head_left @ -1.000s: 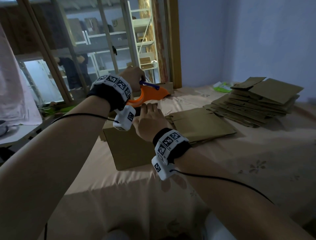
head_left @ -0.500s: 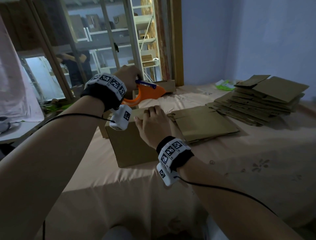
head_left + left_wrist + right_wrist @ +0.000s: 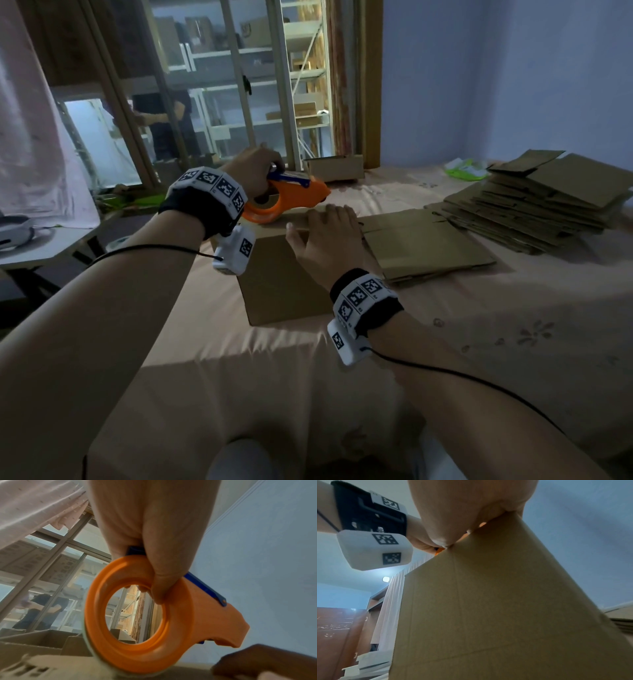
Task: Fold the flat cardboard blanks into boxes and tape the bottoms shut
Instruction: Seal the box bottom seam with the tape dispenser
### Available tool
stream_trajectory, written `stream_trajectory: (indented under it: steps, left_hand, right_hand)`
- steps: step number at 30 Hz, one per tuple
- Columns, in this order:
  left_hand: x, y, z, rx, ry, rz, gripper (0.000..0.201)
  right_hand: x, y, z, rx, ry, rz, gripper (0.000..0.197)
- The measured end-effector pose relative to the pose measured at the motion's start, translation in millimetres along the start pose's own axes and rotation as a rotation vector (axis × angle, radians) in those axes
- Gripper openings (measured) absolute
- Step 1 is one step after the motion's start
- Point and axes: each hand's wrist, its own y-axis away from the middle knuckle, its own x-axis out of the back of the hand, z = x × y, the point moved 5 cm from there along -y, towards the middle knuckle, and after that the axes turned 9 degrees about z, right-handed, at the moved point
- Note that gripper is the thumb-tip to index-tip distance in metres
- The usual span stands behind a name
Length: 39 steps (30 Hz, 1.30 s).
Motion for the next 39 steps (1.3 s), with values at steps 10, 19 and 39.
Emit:
stream_trajectory:
  steps: [10,19,39]
  left_hand:
    - [-5.6,0.0,-4.5,-0.015,0.004,0.026,0.037]
    - [-9.6,-2.7,-5.9,-0.043,-0.015,0.017,0.038]
    - [-13.1,-3.8,-23.7,-0.062,-0.121,-0.023,0.033]
  right_hand:
    - [5.7,-6.3,8.2,-0.084,-0.047,-0.052,0.077]
    - [-2.7,-6.5,11.8,-0.048,-0.031,-0.059,0.073]
    - [4.4,-5.3,16.1,-0.045,-0.019,-0.156,0.082]
